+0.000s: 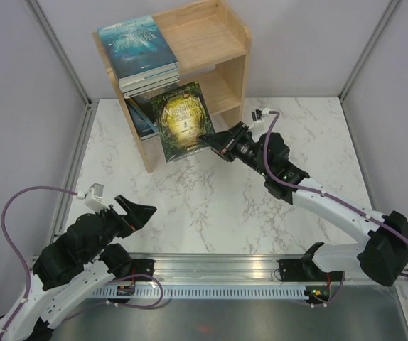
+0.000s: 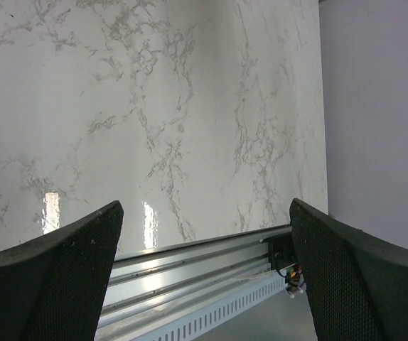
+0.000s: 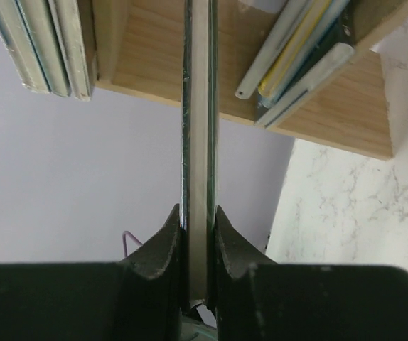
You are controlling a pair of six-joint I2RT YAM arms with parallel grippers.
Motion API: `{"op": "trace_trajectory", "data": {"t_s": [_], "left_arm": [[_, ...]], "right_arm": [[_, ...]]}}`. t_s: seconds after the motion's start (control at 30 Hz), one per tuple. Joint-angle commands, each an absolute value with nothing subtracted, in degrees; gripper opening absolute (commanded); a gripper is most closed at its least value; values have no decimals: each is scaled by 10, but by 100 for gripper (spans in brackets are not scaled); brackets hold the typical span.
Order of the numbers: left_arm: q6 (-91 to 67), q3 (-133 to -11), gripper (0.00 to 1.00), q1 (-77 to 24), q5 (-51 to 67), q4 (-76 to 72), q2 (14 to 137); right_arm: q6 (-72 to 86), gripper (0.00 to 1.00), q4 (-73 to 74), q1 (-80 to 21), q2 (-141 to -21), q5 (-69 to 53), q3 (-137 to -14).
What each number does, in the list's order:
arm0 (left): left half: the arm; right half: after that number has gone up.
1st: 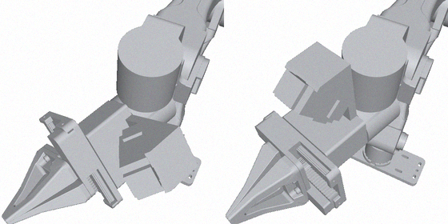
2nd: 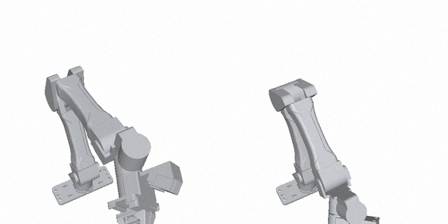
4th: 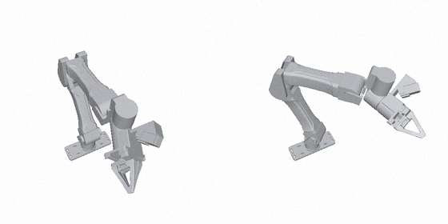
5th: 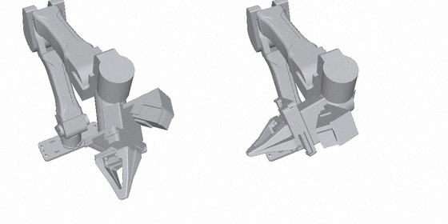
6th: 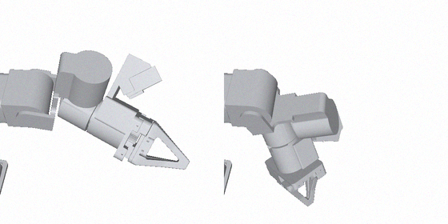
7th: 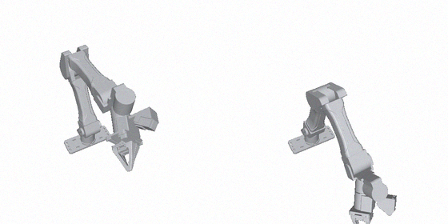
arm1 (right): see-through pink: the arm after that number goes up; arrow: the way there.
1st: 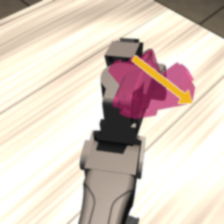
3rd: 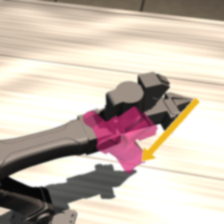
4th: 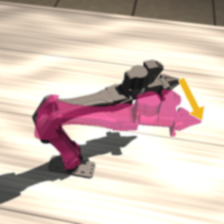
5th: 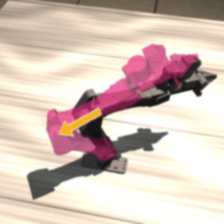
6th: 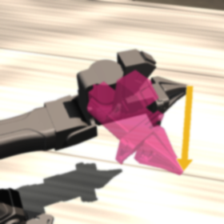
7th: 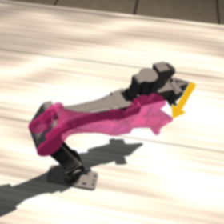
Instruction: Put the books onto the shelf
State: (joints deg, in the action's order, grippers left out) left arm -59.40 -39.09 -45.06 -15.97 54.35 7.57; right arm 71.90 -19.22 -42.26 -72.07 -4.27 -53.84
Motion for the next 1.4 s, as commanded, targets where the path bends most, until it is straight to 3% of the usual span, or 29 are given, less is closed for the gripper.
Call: {"op": "trace_trajectory", "data": {"t_s": [0.0, 0.53, 0.8, 0.87, 0.9, 1.0, 1.37], "left_arm": [[-572, -410, 100, -455, -173, 549, 69], [-580, -408, 100, -479, -192, 553, 40], [-585, -406, 100, -485, -200, 556, 30], [-588, -407, 100, -488, -203, 557, 26], [-588, -406, 100, -488, -203, 557, 26], [-591, -407, 100, -490, -206, 560, 23], [-599, -406, 100, -497, -214, 565, 16]], "right_arm": [[729, 0, -299, -406, -753, -76, -615], [731, 0, -247, -353, -1048, -180, -965], [751, 1, -243, -352, -1098, -200, -981], [749, 12, -238, -351, -1096, -203, -976], [749, 31, -236, -351, -1095, -206, -969], [746, 55, -225, -344, -1088, -206, -955], [738, 64, -158, -320, -1058, -221, -905]]}}
